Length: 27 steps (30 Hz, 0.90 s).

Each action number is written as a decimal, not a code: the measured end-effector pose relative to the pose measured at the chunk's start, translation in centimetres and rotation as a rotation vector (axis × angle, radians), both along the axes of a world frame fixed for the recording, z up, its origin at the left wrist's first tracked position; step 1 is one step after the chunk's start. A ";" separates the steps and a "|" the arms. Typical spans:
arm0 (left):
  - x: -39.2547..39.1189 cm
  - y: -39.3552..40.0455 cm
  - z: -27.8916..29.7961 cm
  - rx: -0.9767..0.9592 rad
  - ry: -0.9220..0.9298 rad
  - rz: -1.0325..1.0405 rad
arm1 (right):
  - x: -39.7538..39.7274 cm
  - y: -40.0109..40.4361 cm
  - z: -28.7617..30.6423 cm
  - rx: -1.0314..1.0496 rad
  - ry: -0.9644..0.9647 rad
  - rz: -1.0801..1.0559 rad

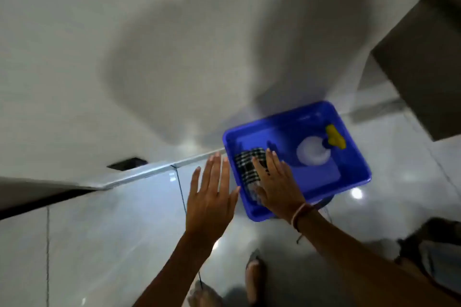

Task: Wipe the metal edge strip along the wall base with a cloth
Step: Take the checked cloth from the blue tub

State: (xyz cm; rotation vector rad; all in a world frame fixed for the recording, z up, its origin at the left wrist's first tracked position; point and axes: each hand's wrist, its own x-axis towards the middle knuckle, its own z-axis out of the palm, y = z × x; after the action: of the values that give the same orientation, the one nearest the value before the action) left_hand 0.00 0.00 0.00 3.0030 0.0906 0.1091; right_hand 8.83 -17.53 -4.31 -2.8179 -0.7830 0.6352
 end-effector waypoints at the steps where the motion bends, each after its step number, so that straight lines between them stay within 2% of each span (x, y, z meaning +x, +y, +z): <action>1: 0.7 -0.1 -3.1 0.014 -0.001 -0.053 | 1.0 0.4 -2.7 -0.025 0.012 0.017; 4: 2.5 -0.1 -10.7 -0.027 0.279 -0.083 | 2.6 1.2 -10.1 -0.023 0.067 0.021; 7: 2.1 0.1 -14.3 -0.022 0.357 -0.123 | 0.9 1.4 -14.1 0.014 0.078 -0.027; 11: 2.0 2.4 -11.5 0.060 0.416 -0.221 | 2.2 1.0 -12.6 0.057 0.045 -0.069; 14: 2.0 7.0 -7.7 0.156 0.249 -0.338 | 3.9 0.4 -10.0 -0.005 0.058 -0.089; 16: 2.4 11.0 -5.9 0.241 0.193 -0.422 | 4.6 0.4 -8.5 0.056 0.066 -0.254; 17: 2.7 13.0 -5.2 0.278 0.187 -0.481 | 4.2 1.1 -7.7 0.164 0.073 -0.391; 21: 4.2 20.4 -5.0 0.458 0.146 -0.730 | -2.4 8.7 -4.5 0.992 -0.059 -0.983; 22: 4.8 21.9 -5.4 0.495 0.130 -0.784 | -4.7 11.8 -4.9 1.095 -0.124 -1.123; 25: 6.6 25.4 -7.3 0.538 0.054 -0.905 | -12.0 24.0 -9.4 1.183 -0.273 -1.452; 27: 7.8 26.7 -8.4 0.593 -0.009 -0.975 | -15.3 32.0 -14.0 1.211 -0.195 -1.670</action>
State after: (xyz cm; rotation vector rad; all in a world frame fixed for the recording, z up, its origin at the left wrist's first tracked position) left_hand 7.75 26.72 -8.44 3.1671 -1.6167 0.0439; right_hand -6.46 14.50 -18.32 -1.4608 0.9266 -0.3448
